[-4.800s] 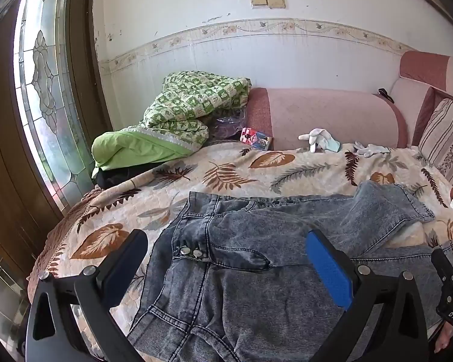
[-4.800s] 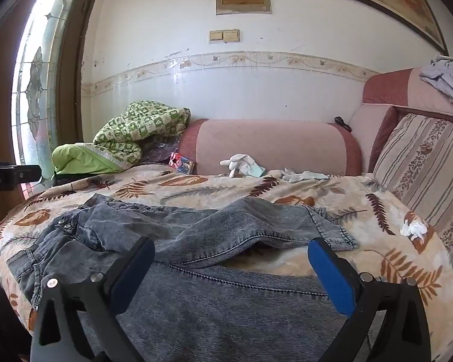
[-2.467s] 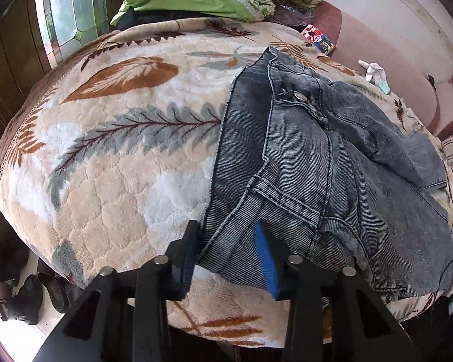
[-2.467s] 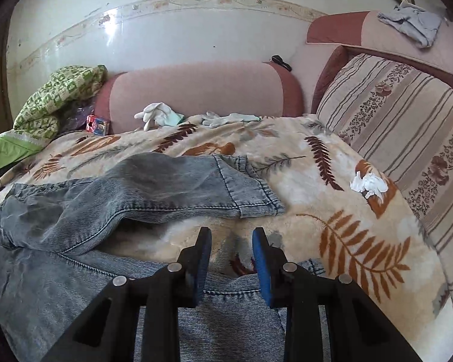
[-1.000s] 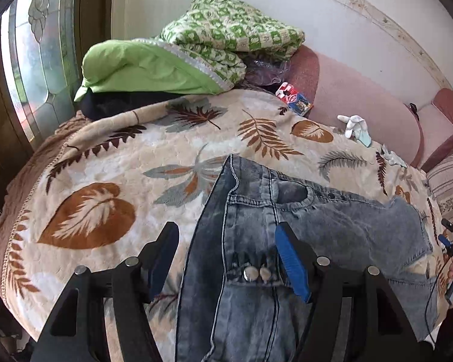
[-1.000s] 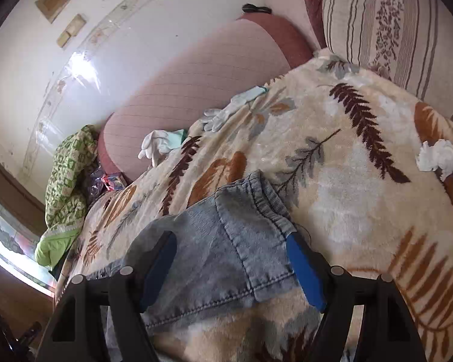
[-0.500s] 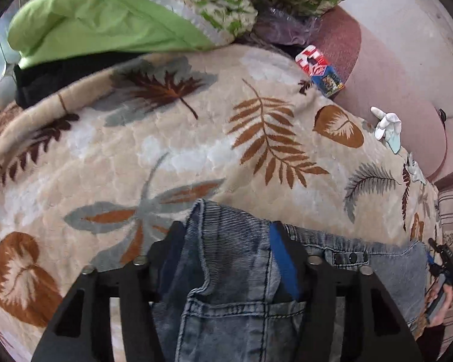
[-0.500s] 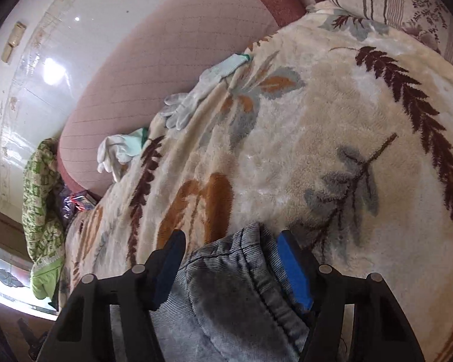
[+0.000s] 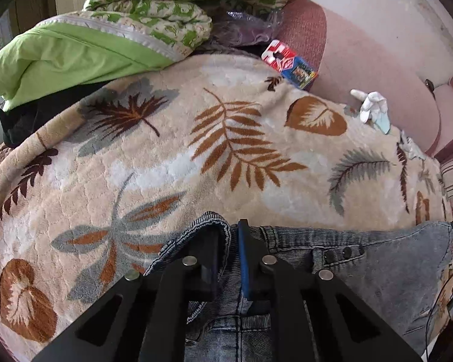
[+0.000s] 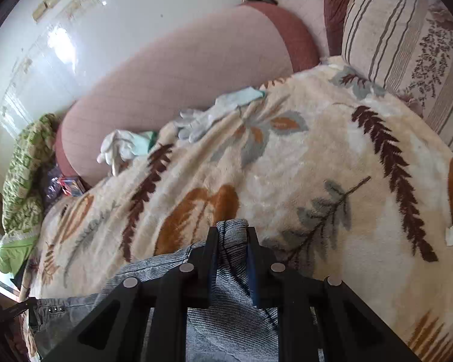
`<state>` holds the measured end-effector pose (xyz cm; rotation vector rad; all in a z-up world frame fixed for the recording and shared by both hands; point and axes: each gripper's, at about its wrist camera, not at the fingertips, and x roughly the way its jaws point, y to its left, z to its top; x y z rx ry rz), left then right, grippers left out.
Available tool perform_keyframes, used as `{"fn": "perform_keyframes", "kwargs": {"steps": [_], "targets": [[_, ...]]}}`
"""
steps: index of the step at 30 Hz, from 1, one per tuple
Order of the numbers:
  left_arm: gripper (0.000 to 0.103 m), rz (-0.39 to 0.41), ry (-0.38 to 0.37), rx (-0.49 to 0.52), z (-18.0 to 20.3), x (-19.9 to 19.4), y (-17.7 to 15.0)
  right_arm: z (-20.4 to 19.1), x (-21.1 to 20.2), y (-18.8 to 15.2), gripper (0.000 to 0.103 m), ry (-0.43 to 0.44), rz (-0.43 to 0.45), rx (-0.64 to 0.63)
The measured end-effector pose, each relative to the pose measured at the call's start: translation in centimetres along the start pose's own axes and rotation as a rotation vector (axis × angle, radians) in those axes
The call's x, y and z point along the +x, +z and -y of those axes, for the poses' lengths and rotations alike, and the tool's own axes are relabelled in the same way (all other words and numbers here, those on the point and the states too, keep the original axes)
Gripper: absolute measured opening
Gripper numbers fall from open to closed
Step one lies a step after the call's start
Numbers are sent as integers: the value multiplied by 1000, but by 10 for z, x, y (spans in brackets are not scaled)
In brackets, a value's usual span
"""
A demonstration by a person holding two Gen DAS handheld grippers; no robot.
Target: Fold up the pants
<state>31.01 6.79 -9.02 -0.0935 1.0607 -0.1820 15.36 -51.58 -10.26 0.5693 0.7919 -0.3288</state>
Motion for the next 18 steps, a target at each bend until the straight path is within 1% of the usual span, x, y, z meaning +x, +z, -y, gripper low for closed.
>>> {"fn": "perform_keyframes", "kwargs": {"steps": [1, 4, 8, 10, 13, 18], "targets": [[9, 17, -13, -4, -1, -11, -2, 3, -13, 0, 17, 17, 24, 14], [8, 75, -88, -39, -8, -48, -5, 20, -50, 2, 17, 97, 83, 73], [8, 170, -168, -45, -12, -97, -25, 30, -93, 0, 17, 148, 141, 101], [8, 203, -200, -30, -13, -120, -42, 34, -111, -7, 17, 158, 148, 91], [8, 234, -222, 10, -15, -152, -74, 43, -135, -27, 17, 172, 148, 76], [8, 235, -240, 42, -28, -188, -136, 66, -184, -73, 17, 200, 154, 57]]}}
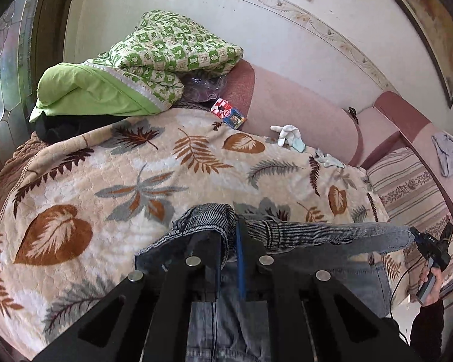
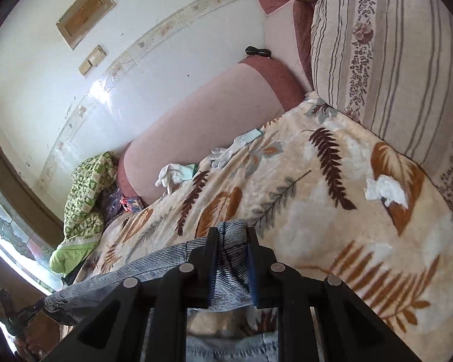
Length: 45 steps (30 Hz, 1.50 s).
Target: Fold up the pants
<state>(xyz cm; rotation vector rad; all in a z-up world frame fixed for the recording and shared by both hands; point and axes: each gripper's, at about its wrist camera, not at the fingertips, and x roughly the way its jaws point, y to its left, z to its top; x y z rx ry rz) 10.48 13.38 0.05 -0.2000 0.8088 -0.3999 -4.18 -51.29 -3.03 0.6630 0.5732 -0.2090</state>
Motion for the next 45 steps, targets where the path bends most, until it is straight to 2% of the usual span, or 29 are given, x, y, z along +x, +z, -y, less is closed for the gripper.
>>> {"fn": "perform_keyframes", "kwargs": {"steps": [4, 7, 13, 15, 16, 19, 22, 24, 25, 28, 29, 32, 35, 37, 38, 39, 40, 41, 42, 45], "targets": [[8, -25, 6, -30, -11, -24, -47, 17, -41, -40, 17, 18, -38, 16], [6, -86, 35, -88, -31, -26, -83, 29, -58, -71, 17, 7, -102, 13], [5, -201, 102, -205, -69, -17, -143, 42, -72, -127, 17, -47, -243, -51], [5, -225, 159, -211, -74, -14, -152, 48, -68, -140, 21, -77, -320, -67], [5, -223, 178, -205, -75, -14, -153, 53, -66, -144, 21, -99, -351, -55], [5, -181, 202, -180, -71, -26, -146, 70, -68, -146, 25, -85, -411, 13], [5, -83, 219, -124, -59, -44, -130, 75, -84, -133, 26, -129, -357, 5], [5, -32, 181, -84, -44, -50, -119, 72, -91, -120, 28, -206, -290, -24], [5, -25, 146, -58, -34, -48, -114, 71, -92, -115, 28, -212, -269, -27], [5, -32, 77, 26, 5, -28, -104, 66, -74, -99, 30, -152, -265, -8], [5, -45, 52, 56, 19, -19, -102, 62, -64, -96, 34, -147, -267, -9], [5, -75, 18, 153, 54, 12, -104, 56, -25, -93, 62, -184, -316, -40], [5, -152, 13, 182, 70, 50, -110, 56, 4, -95, 62, -209, -332, -58], [5, -239, 29, 175, 71, 73, -121, 51, 16, -97, 57, -203, -340, -79], [5, -280, 43, 184, 71, 80, -130, 47, 22, -99, 34, -228, -354, -123], [5, -307, 58, 198, 70, 85, -138, 40, 26, -101, 24, -285, -363, -190], [5, -306, 59, 215, 69, 84, -148, 33, 28, -103, 20, -341, -355, -252], [5, -287, 54, 240, 69, 80, -154, 28, 26, -102, 16, -359, -339, -286], [5, -265, 49, 269, 69, 74, -160, 24, 24, -100, 16, -372, -325, -299], [5, -275, 50, 298, 67, 64, -172, 16, 19, -88, 16, -380, -276, -319]]}}
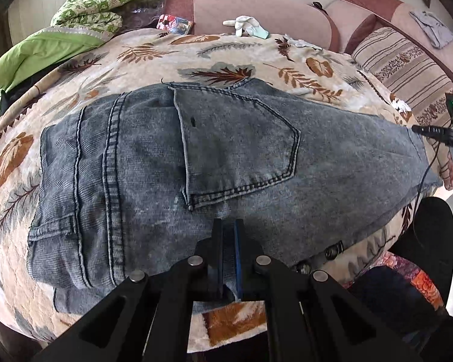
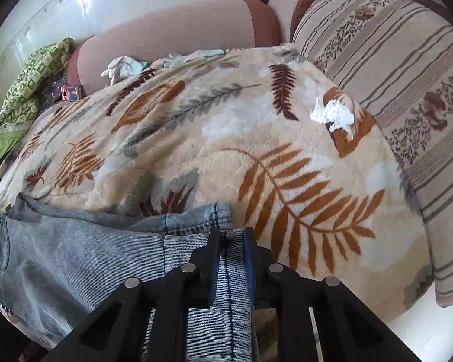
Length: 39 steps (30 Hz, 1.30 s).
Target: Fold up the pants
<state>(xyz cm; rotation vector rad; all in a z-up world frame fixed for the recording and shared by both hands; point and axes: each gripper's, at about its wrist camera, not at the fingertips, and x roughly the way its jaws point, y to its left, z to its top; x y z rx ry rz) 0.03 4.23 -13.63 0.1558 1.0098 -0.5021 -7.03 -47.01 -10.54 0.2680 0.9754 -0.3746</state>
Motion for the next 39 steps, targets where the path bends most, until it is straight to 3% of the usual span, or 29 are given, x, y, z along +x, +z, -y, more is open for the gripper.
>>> {"fn": "perform_keyframes", "kwargs": {"steps": [5, 10, 12, 15, 20, 22, 24, 27, 31, 35, 39], "targets": [[5, -5, -17, 0, -3, -4, -7, -2, 9, 14, 16, -5, 26, 21], [5, -14, -10, 14, -1, -6, -9, 16, 39, 15, 19, 79, -54, 166], [5, -20, -7, 14, -1, -9, -8, 22, 30, 14, 19, 105, -46, 206], [5, -2, -18, 19, 4, -17, -2, 25, -1, 12, 19, 117, 34, 223], [6, 155, -117, 90, 37, -42, 20, -6, -55, 2, 19, 301, 108, 108], [19, 171, -148, 105, 54, -37, 30, -33, -62, -9, 19, 398, 66, 46], [46, 141, -159, 115, 69, -21, 38, -66, -56, -23, 19, 450, -11, -15], [48, 96, -141, 136, 88, 7, 42, -113, -37, -46, 19, 411, -87, -106], [48, -32, -26, 139, 93, 32, 30, -146, -9, -76, 19, 360, -162, -165], [48, 0, -47, 155, 78, 15, 10, -144, -15, -101, 20, 342, -172, -241], [48, 9, -65, 91, 54, 3, 10, -131, -22, -101, 20, 350, -225, -240]]}}
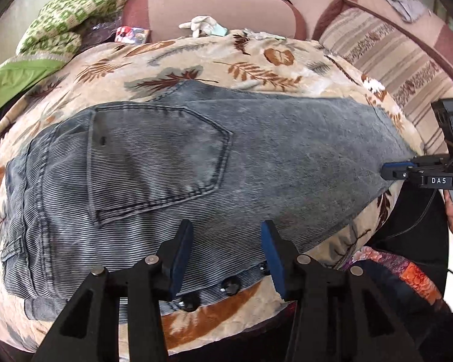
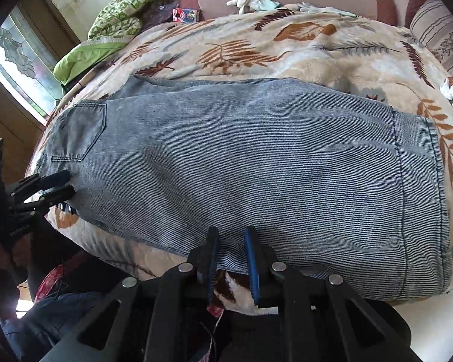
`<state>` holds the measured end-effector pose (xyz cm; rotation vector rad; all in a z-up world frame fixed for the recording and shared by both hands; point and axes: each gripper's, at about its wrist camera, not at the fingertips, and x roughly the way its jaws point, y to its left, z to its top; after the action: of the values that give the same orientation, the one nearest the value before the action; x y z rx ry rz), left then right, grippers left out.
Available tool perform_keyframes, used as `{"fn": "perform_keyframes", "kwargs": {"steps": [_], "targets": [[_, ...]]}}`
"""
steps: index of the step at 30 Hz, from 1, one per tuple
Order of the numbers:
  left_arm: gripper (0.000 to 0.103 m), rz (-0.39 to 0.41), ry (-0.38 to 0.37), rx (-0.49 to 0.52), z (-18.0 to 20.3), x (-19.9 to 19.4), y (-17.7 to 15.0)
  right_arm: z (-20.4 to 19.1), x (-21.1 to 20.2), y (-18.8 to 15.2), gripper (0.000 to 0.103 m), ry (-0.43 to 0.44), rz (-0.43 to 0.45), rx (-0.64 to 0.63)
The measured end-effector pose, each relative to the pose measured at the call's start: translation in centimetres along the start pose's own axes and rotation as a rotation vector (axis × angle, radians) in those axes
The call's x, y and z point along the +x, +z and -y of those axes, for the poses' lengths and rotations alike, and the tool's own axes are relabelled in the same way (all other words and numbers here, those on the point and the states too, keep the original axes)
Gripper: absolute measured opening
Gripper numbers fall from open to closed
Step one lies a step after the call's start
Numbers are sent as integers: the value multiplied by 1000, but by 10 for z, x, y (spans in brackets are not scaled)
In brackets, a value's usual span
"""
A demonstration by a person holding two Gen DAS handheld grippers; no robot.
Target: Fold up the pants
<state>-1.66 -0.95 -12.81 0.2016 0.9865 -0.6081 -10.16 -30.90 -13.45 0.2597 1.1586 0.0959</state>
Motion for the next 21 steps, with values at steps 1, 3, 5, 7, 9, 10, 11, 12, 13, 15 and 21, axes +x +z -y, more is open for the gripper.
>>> {"fn": "perform_keyframes", "kwargs": {"steps": [1, 3, 5, 7, 9, 10, 11, 12, 13, 15, 21], "targets": [[48, 9, 4, -25, -8, -2, 3, 0, -3, 4, 20, 0, -1, 6], [48, 47, 37, -69, -21, -14, 7, -3, -10, 14, 20, 25, 38, 12], [48, 91, 75, -115, -36, -24, 11, -12, -14, 27, 20, 57, 69, 1], [48, 125, 119, -175, -56, -34, 13, -28, -10, 41, 20, 69, 83, -35], [48, 129, 150, -241, -75, -36, 12, -48, -1, 56, 20, 94, 103, -68], [48, 121, 164, -276, -85, -34, 11, -57, 4, 64, 20, 111, 115, -78], [48, 108, 179, -308, -93, -32, 9, -66, 10, 73, 20, 129, 128, -84], [48, 89, 192, -334, -100, -29, 6, -74, 17, 81, 20, 144, 136, -87], [48, 60, 201, -350, -105, -24, 4, -82, 27, 90, 20, 162, 129, -88], [48, 21, 212, -344, -107, -16, -3, -98, 48, 107, 20, 190, 93, -74], [48, 17, 338, -133, -74, -10, -22, -114, 89, 127, 22, 153, -24, -54]]}}
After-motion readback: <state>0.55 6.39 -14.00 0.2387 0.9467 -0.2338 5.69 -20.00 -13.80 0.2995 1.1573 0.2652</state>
